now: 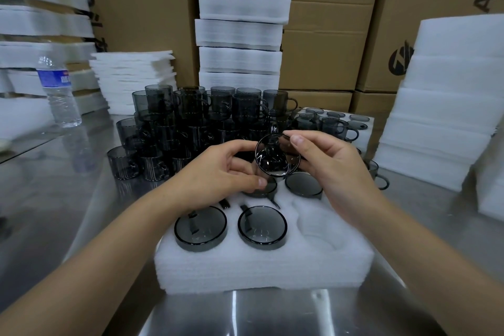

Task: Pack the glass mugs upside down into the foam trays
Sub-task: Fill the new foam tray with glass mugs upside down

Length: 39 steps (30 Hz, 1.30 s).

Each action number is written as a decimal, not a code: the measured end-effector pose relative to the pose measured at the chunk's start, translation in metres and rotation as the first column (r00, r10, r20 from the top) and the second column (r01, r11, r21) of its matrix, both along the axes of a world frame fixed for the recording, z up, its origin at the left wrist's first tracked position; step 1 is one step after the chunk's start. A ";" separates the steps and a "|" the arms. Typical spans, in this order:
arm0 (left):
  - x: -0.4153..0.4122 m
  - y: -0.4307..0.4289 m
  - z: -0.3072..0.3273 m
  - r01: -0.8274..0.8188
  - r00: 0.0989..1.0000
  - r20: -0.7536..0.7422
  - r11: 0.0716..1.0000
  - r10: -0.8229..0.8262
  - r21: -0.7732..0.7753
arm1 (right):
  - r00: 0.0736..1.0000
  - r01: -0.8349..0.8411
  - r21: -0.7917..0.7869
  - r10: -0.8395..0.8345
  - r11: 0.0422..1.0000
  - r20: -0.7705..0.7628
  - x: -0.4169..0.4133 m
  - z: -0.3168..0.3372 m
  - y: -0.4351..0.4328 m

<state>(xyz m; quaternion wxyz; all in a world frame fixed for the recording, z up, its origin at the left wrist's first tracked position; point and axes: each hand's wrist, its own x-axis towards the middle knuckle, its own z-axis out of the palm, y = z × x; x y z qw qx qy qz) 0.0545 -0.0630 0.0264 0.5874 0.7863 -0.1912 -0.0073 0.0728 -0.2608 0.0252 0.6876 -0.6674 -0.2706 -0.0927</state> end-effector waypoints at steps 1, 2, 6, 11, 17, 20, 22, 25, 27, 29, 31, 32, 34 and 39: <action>0.000 0.000 0.000 0.003 1.000 0.000 1.000 -0.003 0.002 | 1.000 -0.001 0.001 0.001 1.000 0.001 0.000 0.000 0.000; 0.000 0.000 0.000 0.006 1.000 -0.001 1.000 -0.006 0.002 | 1.000 0.000 0.001 0.000 1.000 0.002 0.000 0.000 0.000; 0.002 0.002 -0.002 0.021 1.000 -0.002 1.000 -0.021 -0.009 | 1.000 0.001 -0.005 0.000 1.000 0.013 0.000 0.000 0.000; 0.003 0.002 -0.003 0.037 0.999 -0.007 0.999 -0.037 -0.026 | 1.000 0.005 -0.014 -0.005 1.000 0.008 0.000 0.000 -0.001; 0.004 0.002 -0.004 0.040 0.999 -0.010 0.999 -0.041 -0.026 | 1.000 0.011 -0.009 -0.011 1.000 -0.001 0.000 0.001 0.000; 0.005 0.002 -0.004 0.034 0.999 -0.016 0.999 -0.034 -0.024 | 1.000 0.008 -0.010 -0.008 1.000 -0.004 0.000 0.001 0.000; 0.005 0.002 -0.004 0.031 0.999 -0.012 0.999 -0.031 -0.014 | 1.000 0.012 -0.015 -0.012 1.000 -0.006 0.000 0.000 0.000; 0.005 0.002 -0.004 0.036 0.999 -0.004 0.999 -0.036 -0.004 | 1.000 0.019 -0.022 -0.019 1.000 -0.015 0.000 0.001 0.000; 0.005 0.002 -0.004 0.034 0.999 -0.002 0.999 -0.034 -0.003 | 1.000 0.020 -0.027 -0.020 0.999 -0.015 -0.001 0.002 0.000; 0.005 0.002 -0.004 0.026 1.000 -0.006 1.000 -0.026 -0.003 | 1.000 0.021 -0.039 -0.021 0.999 -0.006 -0.004 0.003 0.000; 0.004 0.002 -0.004 0.027 1.000 -0.009 1.000 -0.027 -0.009 | 1.000 0.023 -0.051 -0.022 0.998 0.016 -0.007 0.005 0.000; 0.004 0.001 -0.004 0.031 0.999 -0.009 0.999 -0.031 -0.015 | 0.999 0.022 -0.056 -0.020 0.998 0.026 -0.008 0.006 0.000; 0.003 0.001 -0.003 0.041 0.999 -0.011 0.999 -0.041 -0.028 | 0.999 0.015 -0.059 -0.013 0.998 0.037 -0.009 0.007 0.001; 0.001 0.000 -0.002 0.034 0.999 -0.003 0.999 -0.034 -0.028 | 0.998 -0.004 -0.094 0.010 0.996 0.068 -0.010 0.007 -0.001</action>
